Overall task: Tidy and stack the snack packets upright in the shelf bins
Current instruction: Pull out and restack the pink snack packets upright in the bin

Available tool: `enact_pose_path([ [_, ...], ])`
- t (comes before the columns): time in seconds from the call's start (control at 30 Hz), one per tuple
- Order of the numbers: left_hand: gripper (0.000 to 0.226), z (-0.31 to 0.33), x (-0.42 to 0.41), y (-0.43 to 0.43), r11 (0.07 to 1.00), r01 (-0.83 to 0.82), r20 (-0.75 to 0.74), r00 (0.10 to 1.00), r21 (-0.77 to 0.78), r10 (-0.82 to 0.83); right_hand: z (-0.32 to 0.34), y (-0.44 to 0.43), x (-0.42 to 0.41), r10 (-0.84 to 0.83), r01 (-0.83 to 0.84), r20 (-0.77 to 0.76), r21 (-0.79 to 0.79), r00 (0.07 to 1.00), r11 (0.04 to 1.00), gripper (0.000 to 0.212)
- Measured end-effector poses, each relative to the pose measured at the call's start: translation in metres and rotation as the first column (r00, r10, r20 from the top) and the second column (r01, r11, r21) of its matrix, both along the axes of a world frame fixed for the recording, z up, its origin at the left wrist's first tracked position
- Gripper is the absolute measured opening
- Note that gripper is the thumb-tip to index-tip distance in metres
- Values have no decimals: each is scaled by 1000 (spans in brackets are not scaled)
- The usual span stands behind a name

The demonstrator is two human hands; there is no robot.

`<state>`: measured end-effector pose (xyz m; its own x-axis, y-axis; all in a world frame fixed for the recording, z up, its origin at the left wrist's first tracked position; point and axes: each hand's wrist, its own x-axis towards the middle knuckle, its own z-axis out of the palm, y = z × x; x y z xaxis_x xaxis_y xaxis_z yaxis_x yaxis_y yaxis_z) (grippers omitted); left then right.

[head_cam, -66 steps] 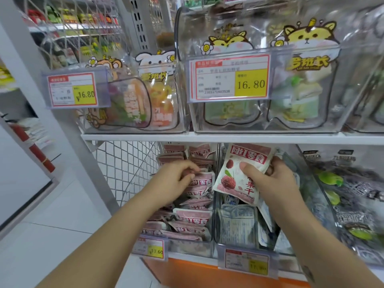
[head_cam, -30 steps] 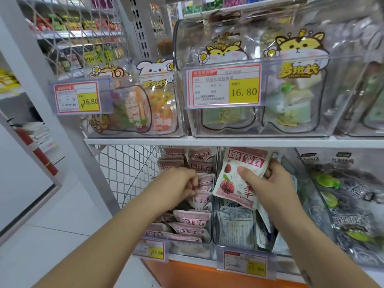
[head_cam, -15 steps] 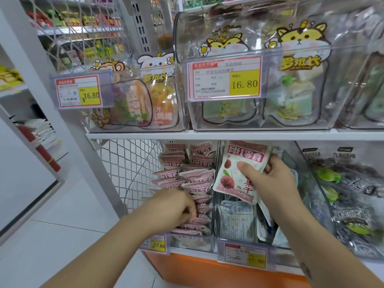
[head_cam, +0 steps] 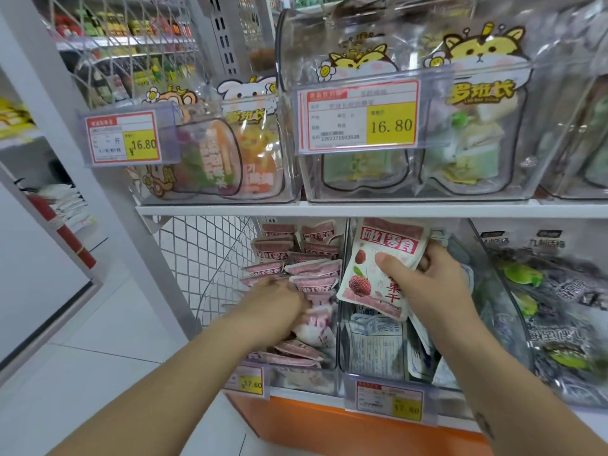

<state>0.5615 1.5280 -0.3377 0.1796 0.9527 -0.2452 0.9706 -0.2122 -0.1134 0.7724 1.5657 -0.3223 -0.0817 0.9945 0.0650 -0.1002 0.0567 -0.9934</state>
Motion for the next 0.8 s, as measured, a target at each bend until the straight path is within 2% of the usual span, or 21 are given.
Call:
enact_pose_path([
  [0.1, 23, 12, -8, 12, 995, -100, 153, 983, -28, 103, -1, 1, 0, -5, 5, 12, -5, 1000, 1000, 21],
  [0.2, 33, 13, -7, 17, 981, -117, 188, 971, -156, 146, 0, 1, -1, -2, 2, 11, -3, 1000, 1000, 20],
  [0.27, 35, 8, -4, 20, 977, -110, 176, 974, -183, 143, 1, 2, -1, 2, -2, 10, 3, 1000, 1000, 20],
  [0.37, 13, 2, 0, 21, 997, -68, 147, 986, -44, 74, 2, 1, -2, 0, -1, 21, 14, 1000, 1000, 19],
  [0.43, 29, 0, 5, 14, 999, -22, 107, 994, 34, 18, 3, 0, -2, 2, -2, 16, 12, 1000, 1000, 19],
  [0.5, 40, 2, 3, 3, 993, -25, 191, 982, 117, 2, 2, -1, -2, 5, -5, 10, 4, 1000, 1000, 19],
  [0.57, 39, 9, -3, -11, 977, -79, 339, 941, 198, 8, 1, -1, -1, 6, -6, 2, -7, 1000, 1000, 20],
  [0.63, 32, 15, -13, -26, 979, -93, 452, 892, 184, 0, 1, -2, -1, 5, -5, -4, -13, 1000, 1000, 20],
  [0.7, 33, 16, -18, -39, 994, -42, 408, 913, 103, -4, 1, -3, -2, -2, 2, 1, -10, 1000, 1000, 20],
  [0.8, 42, 10, -17, -49, 998, 36, 172, 984, 55, -45, 2, -5, -2, 4, -4, 1, -6, 1000, 1000, 20],
])
